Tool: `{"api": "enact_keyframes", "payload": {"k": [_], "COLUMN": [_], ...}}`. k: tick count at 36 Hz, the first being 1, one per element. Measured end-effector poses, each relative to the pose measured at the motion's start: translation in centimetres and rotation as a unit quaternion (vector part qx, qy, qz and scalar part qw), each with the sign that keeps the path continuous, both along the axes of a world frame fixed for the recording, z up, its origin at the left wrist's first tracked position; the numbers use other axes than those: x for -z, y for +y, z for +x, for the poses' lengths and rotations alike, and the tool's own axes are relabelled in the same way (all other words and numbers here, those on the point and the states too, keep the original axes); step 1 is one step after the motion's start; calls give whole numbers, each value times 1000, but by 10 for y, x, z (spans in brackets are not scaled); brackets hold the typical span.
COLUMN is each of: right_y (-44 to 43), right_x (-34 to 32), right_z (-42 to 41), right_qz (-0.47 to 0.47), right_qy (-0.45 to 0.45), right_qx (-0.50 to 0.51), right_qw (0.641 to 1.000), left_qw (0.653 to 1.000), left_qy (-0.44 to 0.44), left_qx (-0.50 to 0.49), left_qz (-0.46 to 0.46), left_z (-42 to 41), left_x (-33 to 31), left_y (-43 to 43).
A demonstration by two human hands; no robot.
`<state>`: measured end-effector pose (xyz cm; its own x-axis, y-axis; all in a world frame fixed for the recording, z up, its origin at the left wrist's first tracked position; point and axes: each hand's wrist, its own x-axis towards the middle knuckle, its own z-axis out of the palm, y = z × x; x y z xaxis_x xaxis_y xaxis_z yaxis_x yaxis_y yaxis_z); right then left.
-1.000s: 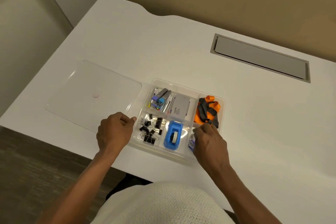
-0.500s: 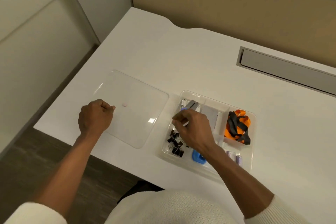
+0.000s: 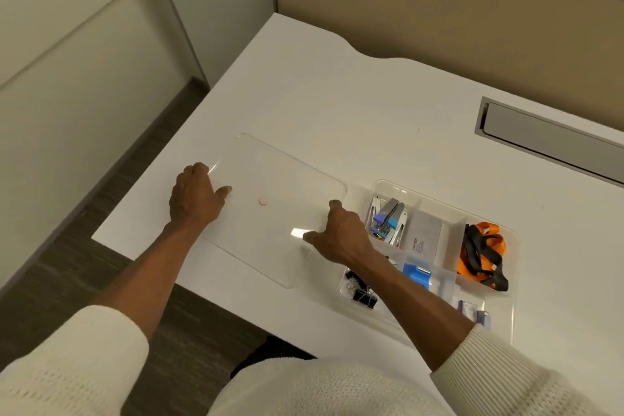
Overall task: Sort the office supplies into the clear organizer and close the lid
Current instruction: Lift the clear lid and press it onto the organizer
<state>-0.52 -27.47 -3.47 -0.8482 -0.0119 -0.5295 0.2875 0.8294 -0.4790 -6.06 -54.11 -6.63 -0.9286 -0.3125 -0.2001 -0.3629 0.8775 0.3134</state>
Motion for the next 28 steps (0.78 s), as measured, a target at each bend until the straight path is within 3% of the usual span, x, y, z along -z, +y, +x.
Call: {"api": "enact_keyframes", "payload": {"k": [9, 17, 23, 28], "right_y": [-25, -22, -8, 8], "right_x": [5, -2, -10, -25], "right_z": [-3, -12, -12, -7], "right_qz": [-74, -254, -294, -335], "right_qy": [-34, -70, -59, -5], "right_qx": [137, 336, 359, 333], "right_qw": [987, 904, 884, 881], "left_qw": [997, 990, 989, 979], "left_qy": [-39, -125, -104, -21], "left_qx": [20, -58, -99, -145], "left_qz": [-62, -14, 47, 143], "left_z": [-14, -25, -22, -17], "left_x": [4, -11, -39, -81], "left_y": [-2, -18, -37, -26]}}
